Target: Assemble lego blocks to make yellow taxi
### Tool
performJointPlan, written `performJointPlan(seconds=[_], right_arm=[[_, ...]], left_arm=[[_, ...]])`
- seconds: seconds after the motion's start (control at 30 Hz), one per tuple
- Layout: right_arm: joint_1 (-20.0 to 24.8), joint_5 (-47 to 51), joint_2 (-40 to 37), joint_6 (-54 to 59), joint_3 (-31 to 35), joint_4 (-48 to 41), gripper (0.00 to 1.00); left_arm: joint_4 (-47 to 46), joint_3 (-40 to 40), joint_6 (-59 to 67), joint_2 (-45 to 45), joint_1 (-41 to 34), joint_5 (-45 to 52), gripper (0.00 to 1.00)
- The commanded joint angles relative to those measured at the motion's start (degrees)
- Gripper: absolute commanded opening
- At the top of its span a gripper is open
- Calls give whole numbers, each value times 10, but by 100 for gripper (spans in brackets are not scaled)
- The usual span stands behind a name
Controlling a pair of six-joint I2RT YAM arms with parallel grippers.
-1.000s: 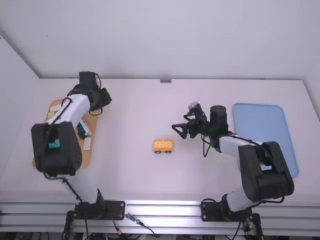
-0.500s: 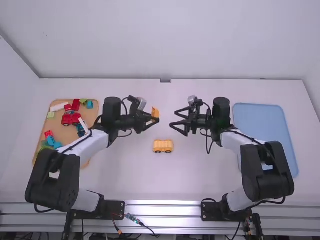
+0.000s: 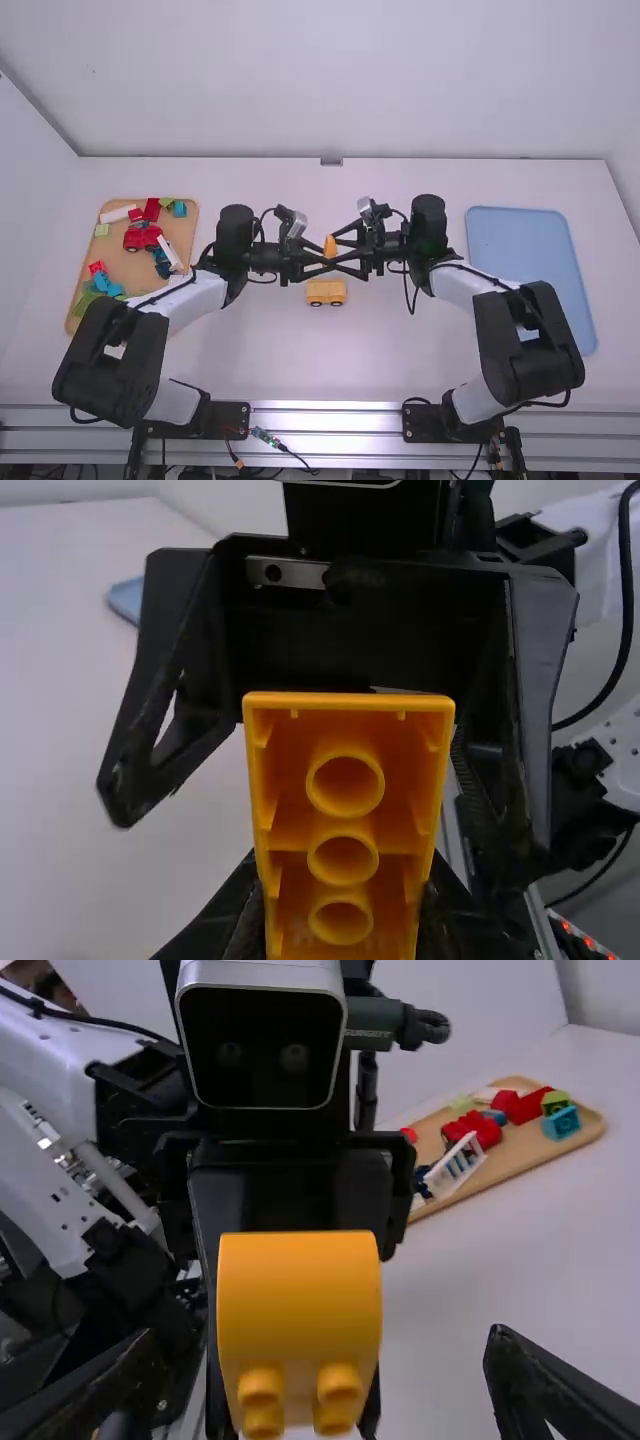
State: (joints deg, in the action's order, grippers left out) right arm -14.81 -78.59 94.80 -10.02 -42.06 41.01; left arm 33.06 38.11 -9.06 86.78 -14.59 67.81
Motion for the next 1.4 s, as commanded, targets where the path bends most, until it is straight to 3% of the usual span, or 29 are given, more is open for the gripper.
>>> performJointPlan(seconds=[0.0,0.13,0.3,0.4,0.6,0.77,1.07,1.17,1.2,1.23,1.27,1.3,1.37], right_arm=[[0,-11,-11,-7,-19,9,80],[2,-11,-12,-7,-19,8,67],[-3,-11,-12,-7,-19,13,59],[-2,-11,-12,-7,-19,17,48],[-3,-12,-12,-7,-19,13,48],[-3,-16,-12,-7,-18,12,42],[-7,-28,-12,-5,-18,17,20],[-16,-22,-12,-4,-18,19,14],[-17,-20,-12,-4,-18,19,12],[-20,-7,-12,-4,-18,19,5],[-22,2,-12,-1,-18,19,2],[-24,22,-12,7,-18,17,0],[-25,57,-12,13,-18,7,0]], left_arm=[[-2,-8,0,-1,0,18,2],[-27,-11,34,3,2,22,2],[-41,-11,47,4,-1,22,2],[-37,-17,50,4,-1,18,2],[-33,-19,50,4,0,18,2],[-19,-19,42,4,0,18,2],[-17,-19,44,4,-3,18,3],[-15,-19,44,4,-2,18,27],[-15,-19,44,4,-3,18,29],[-14,-19,44,4,-5,16,54],[-10,-19,44,4,-5,16,72],[-10,-19,40,4,-4,-6,99],[-11,-19,10,4,1,-54,99]])
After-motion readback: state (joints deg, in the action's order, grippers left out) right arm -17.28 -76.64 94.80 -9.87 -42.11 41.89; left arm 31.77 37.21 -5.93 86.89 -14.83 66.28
